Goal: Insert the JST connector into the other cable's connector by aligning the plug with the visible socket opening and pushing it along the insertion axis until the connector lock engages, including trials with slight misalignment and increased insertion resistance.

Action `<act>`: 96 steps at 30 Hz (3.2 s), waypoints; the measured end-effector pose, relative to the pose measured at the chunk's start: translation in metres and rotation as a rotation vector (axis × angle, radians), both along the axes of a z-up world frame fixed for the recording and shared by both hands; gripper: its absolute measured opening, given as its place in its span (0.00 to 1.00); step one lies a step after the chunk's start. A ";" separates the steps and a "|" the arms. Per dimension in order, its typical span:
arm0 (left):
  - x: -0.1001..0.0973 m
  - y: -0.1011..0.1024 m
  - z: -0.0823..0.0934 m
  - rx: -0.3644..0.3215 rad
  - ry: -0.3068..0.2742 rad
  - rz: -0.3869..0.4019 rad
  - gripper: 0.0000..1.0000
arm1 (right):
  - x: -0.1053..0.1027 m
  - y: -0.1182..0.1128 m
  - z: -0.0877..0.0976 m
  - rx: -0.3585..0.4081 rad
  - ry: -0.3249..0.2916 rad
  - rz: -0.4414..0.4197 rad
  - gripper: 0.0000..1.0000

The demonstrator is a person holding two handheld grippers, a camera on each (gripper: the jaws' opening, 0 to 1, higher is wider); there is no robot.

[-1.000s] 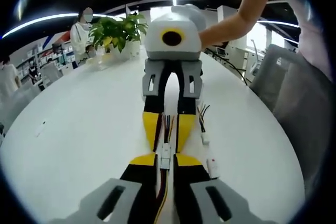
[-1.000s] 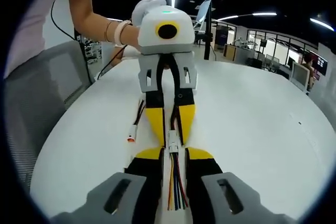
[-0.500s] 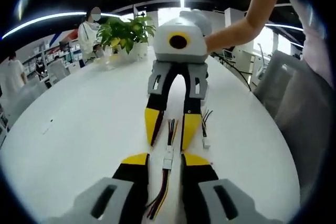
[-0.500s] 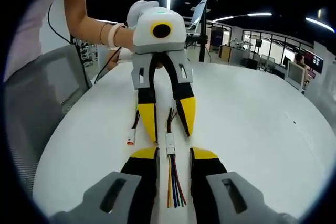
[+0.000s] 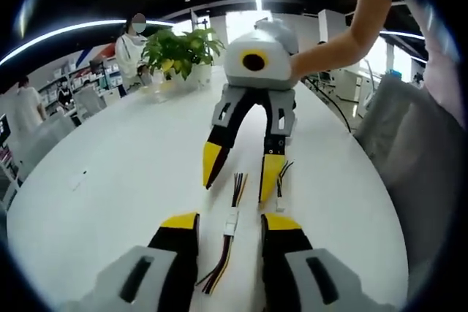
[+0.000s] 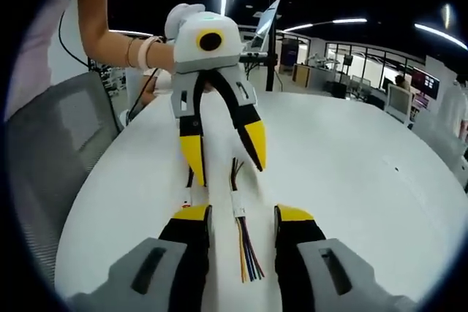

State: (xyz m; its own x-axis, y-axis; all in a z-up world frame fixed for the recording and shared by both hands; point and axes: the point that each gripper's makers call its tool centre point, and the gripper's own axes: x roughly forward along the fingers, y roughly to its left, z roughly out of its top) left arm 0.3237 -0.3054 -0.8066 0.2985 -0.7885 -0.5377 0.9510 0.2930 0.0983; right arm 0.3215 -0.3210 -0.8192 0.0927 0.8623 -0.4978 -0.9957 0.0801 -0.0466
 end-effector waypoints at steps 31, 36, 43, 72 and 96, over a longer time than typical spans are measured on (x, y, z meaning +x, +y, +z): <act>-0.043 0.001 0.005 0.006 -0.013 -0.008 0.25 | -0.040 -0.007 0.030 0.054 -0.045 -0.012 0.26; -0.047 -0.002 -0.002 0.011 -0.005 -0.018 0.24 | -0.043 -0.009 0.025 0.052 -0.048 -0.013 0.24; -0.051 -0.002 -0.013 0.015 0.010 -0.023 0.23 | -0.045 -0.015 0.012 0.033 -0.043 -0.022 0.23; -0.050 -0.002 -0.033 -0.024 0.065 0.010 0.11 | -0.047 -0.020 -0.021 0.016 0.033 -0.061 0.12; -0.051 -0.002 -0.038 -0.064 0.068 0.013 0.06 | -0.047 -0.018 -0.030 0.014 0.036 -0.048 0.05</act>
